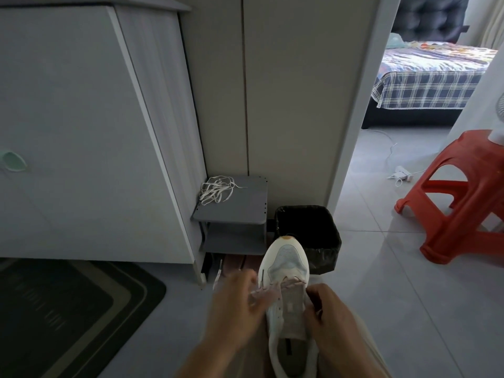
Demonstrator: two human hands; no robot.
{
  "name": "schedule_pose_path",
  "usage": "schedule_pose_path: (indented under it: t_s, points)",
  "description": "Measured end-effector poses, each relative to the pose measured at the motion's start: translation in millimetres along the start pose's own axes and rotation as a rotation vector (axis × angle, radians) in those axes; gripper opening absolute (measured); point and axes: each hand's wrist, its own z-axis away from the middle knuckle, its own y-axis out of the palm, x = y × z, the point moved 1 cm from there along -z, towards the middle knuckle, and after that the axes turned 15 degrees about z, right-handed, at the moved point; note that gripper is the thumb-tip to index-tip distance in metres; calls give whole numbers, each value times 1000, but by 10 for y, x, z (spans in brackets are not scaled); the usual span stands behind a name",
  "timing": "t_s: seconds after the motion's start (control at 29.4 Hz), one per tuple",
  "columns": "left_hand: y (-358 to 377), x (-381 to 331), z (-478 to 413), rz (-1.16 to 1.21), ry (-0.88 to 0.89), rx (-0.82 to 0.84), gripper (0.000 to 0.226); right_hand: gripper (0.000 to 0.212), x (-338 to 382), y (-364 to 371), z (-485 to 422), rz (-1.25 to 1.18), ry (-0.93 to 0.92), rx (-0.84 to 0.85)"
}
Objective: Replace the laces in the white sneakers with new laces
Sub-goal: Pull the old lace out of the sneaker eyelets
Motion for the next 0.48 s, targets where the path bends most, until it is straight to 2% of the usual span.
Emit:
schedule_pose_path:
  t_s: [0.07, 0.17, 0.27, 0.41, 0.48]
  points:
    - [215, -181, 91, -3, -51, 142, 42, 32, 36, -9, -45, 30, -60, -34]
    - [287, -198, 109, 71, -99, 141, 32, 40, 133, -27, -125, 256, -234, -132]
    - [238, -142, 128, 189, -147, 148, 26, 53, 271, -67, -207, 452, -275, -172]
    - [176, -51, 167, 214, -146, 118, 43, 27, 427, -102, -278, 466, -322, -112]
    - [172, 62, 192, 137, -77, 68, 45, 20, 308, -157, -276, 269, -322, -79]
